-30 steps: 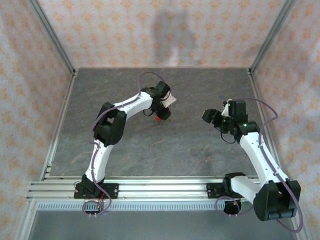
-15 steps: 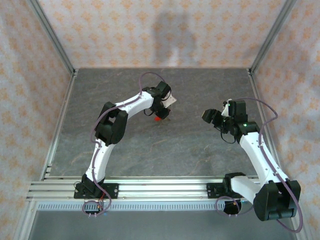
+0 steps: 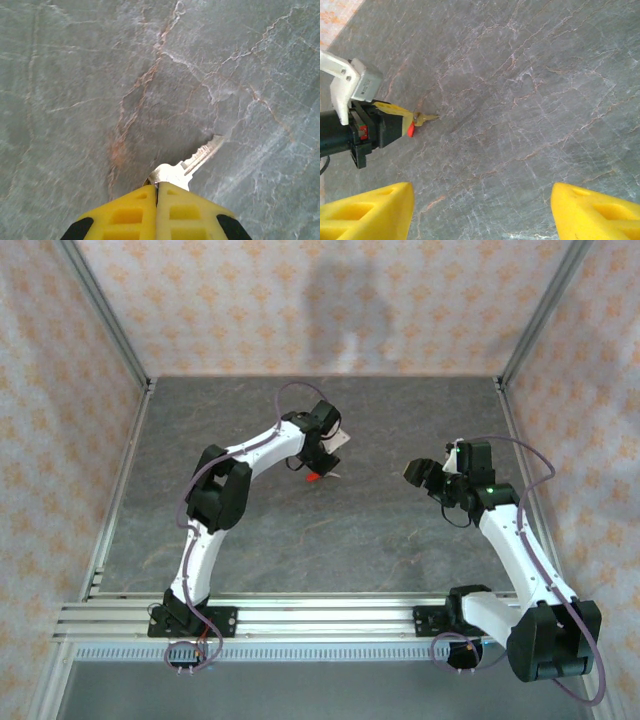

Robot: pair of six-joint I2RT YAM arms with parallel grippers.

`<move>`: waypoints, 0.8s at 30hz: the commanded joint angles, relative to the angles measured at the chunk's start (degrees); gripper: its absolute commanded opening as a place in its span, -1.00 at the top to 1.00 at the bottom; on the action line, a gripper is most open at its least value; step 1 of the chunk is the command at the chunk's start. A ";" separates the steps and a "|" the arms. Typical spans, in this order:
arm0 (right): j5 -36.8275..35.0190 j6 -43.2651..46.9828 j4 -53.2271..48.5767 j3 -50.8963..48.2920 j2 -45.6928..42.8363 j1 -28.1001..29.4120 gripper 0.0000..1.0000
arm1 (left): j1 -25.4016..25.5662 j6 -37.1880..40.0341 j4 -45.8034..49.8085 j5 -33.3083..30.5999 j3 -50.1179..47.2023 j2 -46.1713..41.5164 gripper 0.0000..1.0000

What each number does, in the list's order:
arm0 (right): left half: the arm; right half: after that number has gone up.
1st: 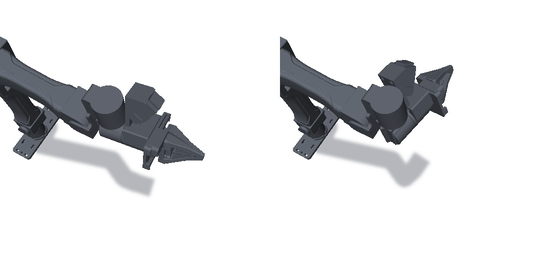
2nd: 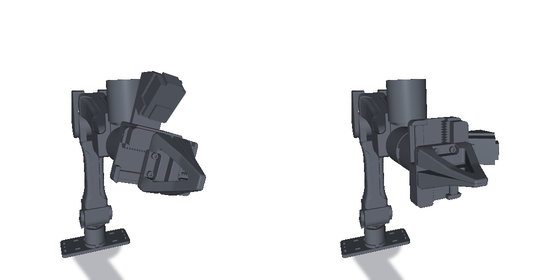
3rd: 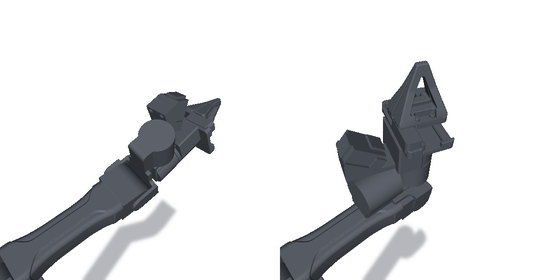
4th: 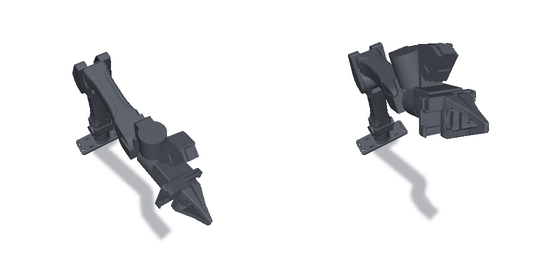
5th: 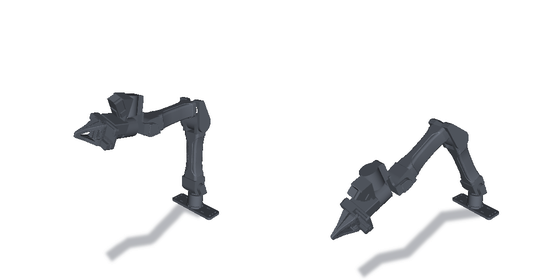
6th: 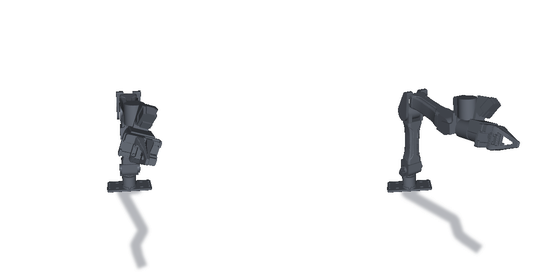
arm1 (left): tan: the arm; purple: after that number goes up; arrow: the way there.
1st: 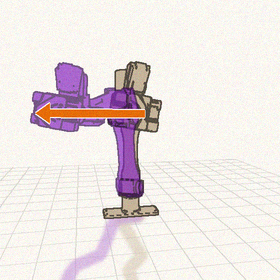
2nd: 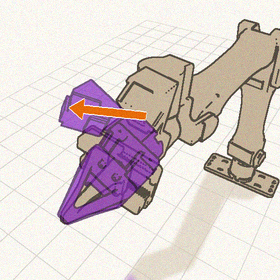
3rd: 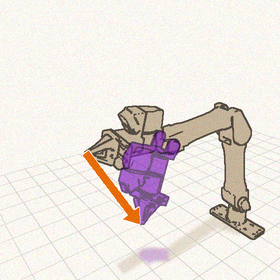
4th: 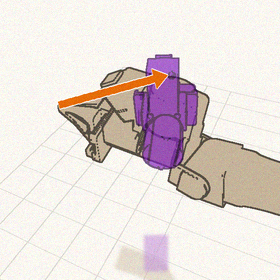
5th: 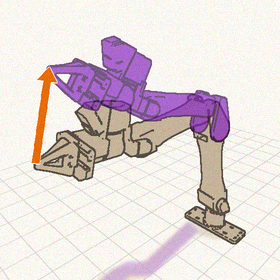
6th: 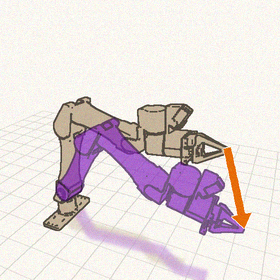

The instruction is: Remove the keys from the keyring

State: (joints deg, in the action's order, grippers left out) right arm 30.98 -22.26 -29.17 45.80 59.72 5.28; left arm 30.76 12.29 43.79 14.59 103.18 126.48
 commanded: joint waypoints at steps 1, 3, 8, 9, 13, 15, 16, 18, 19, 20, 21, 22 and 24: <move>1.69 0.90 0.31 -0.13 -1.10 1.01 -0.45 | 0.58 -3.92 4.24 -2.62 1.40 -5.63 0.92; 2.23 0.88 0.66 0.05 -1.09 1.62 -0.45 | 0.55 -5.50 4.74 -2.40 1.18 -8.08 0.92; 4.24 0.65 1.03 0.56 -2.20 2.15 -0.45 | 0.89 -8.04 4.23 0.62 -1.08 -16.21 0.92; 5.23 0.60 1.33 0.61 -2.73 2.19 -0.44 | 0.96 -8.41 3.84 1.06 -1.88 -18.70 0.92; 10.12 -0.27 3.67 0.68 -5.23 2.28 -0.43 | 1.14 -9.63 1.97 4.33 -5.13 -26.68 0.92; 12.70 -1.01 5.55 0.54 -6.57 2.43 -0.42 | 1.14 -10.07 1.24 6.21 -6.45 -30.19 0.91; 14.21 -1.61 6.95 0.52 -7.14 2.48 -0.42 | 1.14 -10.18 1.05 7.53 -6.89 -31.91 0.91; 17.27 -2.83 10.23 0.34 -8.53 2.72 -0.42 | 1.16 -10.19 0.86 10.47 -7.37 -34.74 0.91; 17.91 -3.32 11.51 0.35 -9.06 2.87 -0.42 | 1.15 -10.09 0.71 12.03 -7.57 -35.90 0.91; 17.84 -3.86 12.83 0.46 -9.76 3.05 -0.40 | 1.14 -10.01 0.33 13.91 -7.80 -37.29 0.90; 16.59 -4.38 14.34 0.18 -10.63 3.26 -0.39 | 1.14 -10.06 -0.07 15.49 -8.14 -38.59 0.89; 15.65 -4.76 16.77 -0.68 -11.63 3.47 -0.38 | 1.16 -10.01 -0.47 16.97 -8.37 -39.61 0.88; 15.91 -5.28 23.79 -3.26 -14.33 3.88 -0.38 | 1.14 -9.98 -1.52 19.93 -9.16 -41.72 0.88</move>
State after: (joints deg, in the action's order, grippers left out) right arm 45.36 -25.80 -16.29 44.69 48.51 8.60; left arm 31.57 2.85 44.58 27.81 95.18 87.50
